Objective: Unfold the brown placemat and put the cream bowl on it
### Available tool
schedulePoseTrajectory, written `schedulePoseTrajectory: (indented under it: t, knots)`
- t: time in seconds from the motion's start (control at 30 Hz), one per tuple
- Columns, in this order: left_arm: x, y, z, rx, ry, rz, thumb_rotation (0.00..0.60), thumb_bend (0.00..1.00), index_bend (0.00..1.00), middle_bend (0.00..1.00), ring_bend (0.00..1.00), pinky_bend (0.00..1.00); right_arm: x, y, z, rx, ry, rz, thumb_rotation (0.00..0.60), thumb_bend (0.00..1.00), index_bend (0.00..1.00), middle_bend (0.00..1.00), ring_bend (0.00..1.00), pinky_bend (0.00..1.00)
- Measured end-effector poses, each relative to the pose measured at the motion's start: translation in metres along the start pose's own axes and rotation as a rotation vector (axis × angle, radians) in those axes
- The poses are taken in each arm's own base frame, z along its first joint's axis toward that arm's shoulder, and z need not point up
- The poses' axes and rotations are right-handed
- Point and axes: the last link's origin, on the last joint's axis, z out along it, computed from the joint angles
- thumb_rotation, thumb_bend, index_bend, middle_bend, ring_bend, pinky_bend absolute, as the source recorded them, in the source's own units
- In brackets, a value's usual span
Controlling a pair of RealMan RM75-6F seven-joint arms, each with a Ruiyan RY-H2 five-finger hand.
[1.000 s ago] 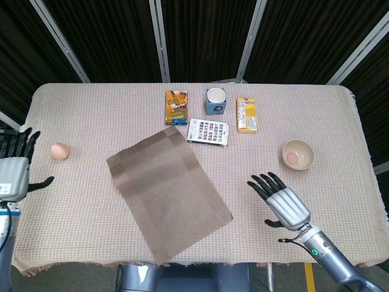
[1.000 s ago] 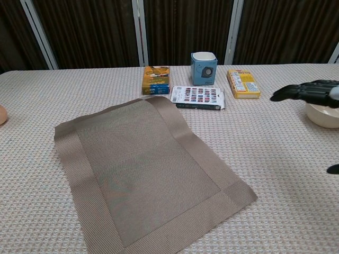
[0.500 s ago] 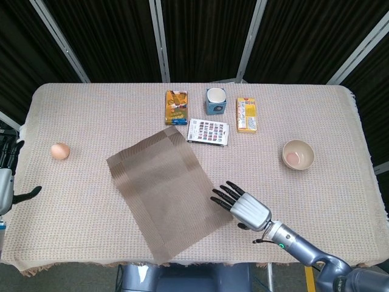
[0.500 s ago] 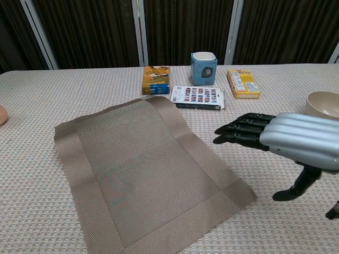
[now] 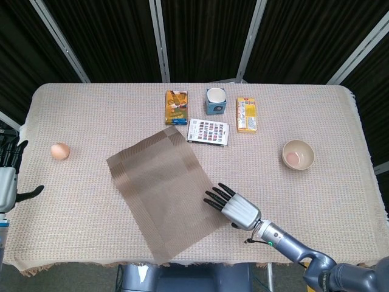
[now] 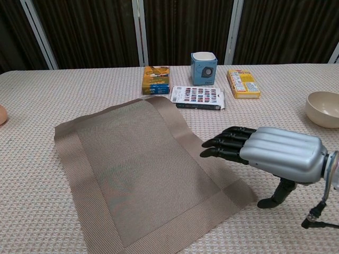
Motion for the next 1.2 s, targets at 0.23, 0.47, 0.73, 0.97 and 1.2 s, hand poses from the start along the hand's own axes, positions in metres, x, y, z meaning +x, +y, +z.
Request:
schedulePoseTrajectory:
  t: [0.23,0.47,0.73,0.97,1.2]
  knots:
    - [0.0,0.0,-0.001,-0.002,-0.004,-0.005,0.6,0.0,0.0,0.0,0.0,0.0,-0.005,-0.001,0.002,0.009,-0.004,-0.034,0.6,0.0,0.07,0.0,0.0,0.0]
    - [0.001,0.0,-0.001,-0.001,-0.001,-0.005,0.6,0.0,0.0,0.0,0.0,0.0,-0.011,-0.003,0.009,0.005,-0.007,-0.037,0.6,0.0,0.08,0.0,0.0,0.0]
    - [0.002,-0.002,-0.002,-0.003,0.0,-0.007,0.6,0.0,0.0,0.0,0.0,0.0,-0.007,-0.005,0.016,-0.003,0.035,-0.01,0.6,0.0,0.12,0.0,0.0,0.0]
    - [0.001,-0.002,-0.002,-0.003,-0.003,-0.008,0.6,0.0,0.0,0.0,0.0,0.0,0.001,-0.006,0.025,-0.002,0.097,0.014,0.6,0.0,0.13,0.0,0.0,0.0]
    - [0.001,-0.002,-0.002,-0.007,-0.007,-0.005,0.6,0.0,0.0,0.0,0.0,0.0,-0.004,-0.008,0.025,0.021,0.093,-0.022,0.6,0.0,0.16,0.02,0.0,0.0]
